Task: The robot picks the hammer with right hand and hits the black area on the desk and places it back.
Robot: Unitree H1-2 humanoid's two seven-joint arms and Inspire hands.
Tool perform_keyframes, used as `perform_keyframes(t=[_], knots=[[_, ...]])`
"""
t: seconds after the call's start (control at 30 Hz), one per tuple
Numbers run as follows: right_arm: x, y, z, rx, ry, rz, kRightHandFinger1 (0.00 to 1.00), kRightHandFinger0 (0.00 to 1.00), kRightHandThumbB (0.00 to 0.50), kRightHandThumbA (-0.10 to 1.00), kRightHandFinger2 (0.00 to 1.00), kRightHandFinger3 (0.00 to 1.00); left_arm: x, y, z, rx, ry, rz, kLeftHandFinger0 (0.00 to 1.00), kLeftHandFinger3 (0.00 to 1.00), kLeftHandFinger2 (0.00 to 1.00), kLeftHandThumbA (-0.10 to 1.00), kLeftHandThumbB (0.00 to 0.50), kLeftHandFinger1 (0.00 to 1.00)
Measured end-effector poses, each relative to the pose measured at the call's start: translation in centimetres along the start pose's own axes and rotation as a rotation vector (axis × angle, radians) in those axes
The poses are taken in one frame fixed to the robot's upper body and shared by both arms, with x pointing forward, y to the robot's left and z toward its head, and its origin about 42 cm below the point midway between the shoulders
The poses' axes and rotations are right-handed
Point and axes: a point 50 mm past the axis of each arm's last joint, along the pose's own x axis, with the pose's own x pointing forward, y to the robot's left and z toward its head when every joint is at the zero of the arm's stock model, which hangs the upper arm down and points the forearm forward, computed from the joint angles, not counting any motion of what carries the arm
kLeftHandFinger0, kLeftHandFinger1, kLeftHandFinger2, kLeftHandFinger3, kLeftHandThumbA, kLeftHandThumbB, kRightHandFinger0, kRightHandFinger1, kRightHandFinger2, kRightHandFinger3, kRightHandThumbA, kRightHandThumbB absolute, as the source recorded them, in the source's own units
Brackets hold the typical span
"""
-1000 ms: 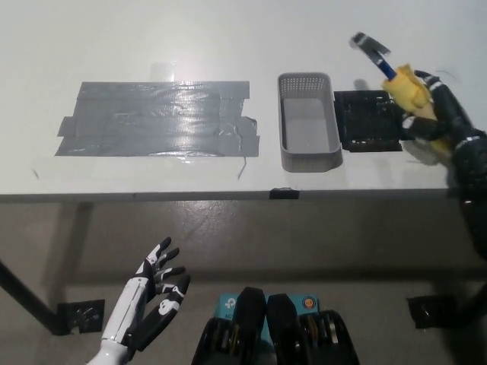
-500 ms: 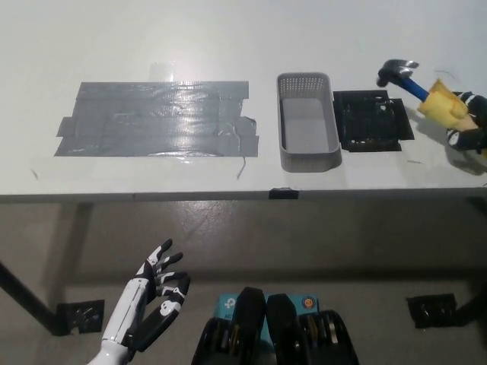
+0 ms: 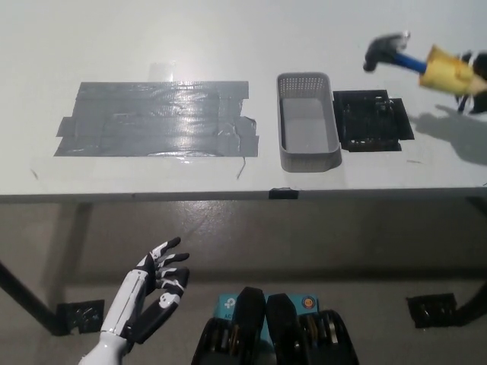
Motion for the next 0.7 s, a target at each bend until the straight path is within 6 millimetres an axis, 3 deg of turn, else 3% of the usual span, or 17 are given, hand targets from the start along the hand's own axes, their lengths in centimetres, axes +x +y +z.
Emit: perform_keyframes(t=[0.1, 0.27, 0.33, 0.4, 0.43, 0.47, 0.53, 0.7], knots=[[-1.0, -1.3, 1.3, -0.029, -0.019, -0.001, 0.6, 0.07, 0.133, -0.1, 0.91, 0.93, 0.0, 0.1, 0.0, 0.003, -0.001, 0.0, 0.57, 0.87, 0.74, 0.68, 0.0, 0.66], [-0.7, -0.6, 1.3, -0.04, -0.004, 0.045, 0.62, 0.08, 0.136, -0.1, 0.93, 0.91, 0.0, 0.1, 0.0, 0.003, -0.004, 0.0, 0.58, 0.89, 0.75, 0.67, 0.006, 0.68], [-0.4, -0.1, 1.0, -0.04, 0.007, 0.06, 0.68, 0.15, 0.125, -0.1, 0.99, 0.95, 0.0, 0.1, 0.0, 0.003, -0.005, 0.0, 0.66, 0.96, 0.85, 0.67, 0.01, 0.78], [-0.2, 0.5, 0.7, -0.041, 0.021, 0.076, 0.7, 0.17, 0.127, -0.1, 1.0, 0.95, 0.0, 0.1, 0.0, 0.003, -0.005, 0.0, 0.78, 1.0, 0.94, 0.71, 0.037, 0.9], [0.0, 0.7, 0.6, -0.044, 0.027, 0.083, 0.7, 0.16, 0.143, -0.1, 1.0, 0.95, 0.0, 0.1, 0.0, 0.003, -0.006, 0.0, 0.92, 1.0, 1.0, 0.77, 0.059, 1.0], [0.1, 0.9, 0.5, -0.043, 0.032, 0.088, 0.69, 0.15, 0.137, -0.1, 0.99, 0.95, 0.0, 0.1, 0.0, 0.004, -0.005, 0.0, 1.0, 1.0, 1.0, 0.8, 0.066, 1.0], [0.4, 1.2, 0.1, -0.037, 0.043, 0.1, 0.61, 0.09, 0.124, -0.1, 0.91, 0.93, 0.0, 0.1, 0.0, 0.007, -0.006, 0.0, 1.0, 1.0, 1.0, 0.85, 0.093, 1.0], [0.9, 1.8, -1.2, -0.022, 0.081, 0.125, 0.59, 0.1, 0.143, -0.1, 0.89, 0.79, 0.0, 0.1, 0.1, 0.016, -0.016, 0.0, 1.0, 1.0, 1.0, 0.89, 0.131, 1.0]])
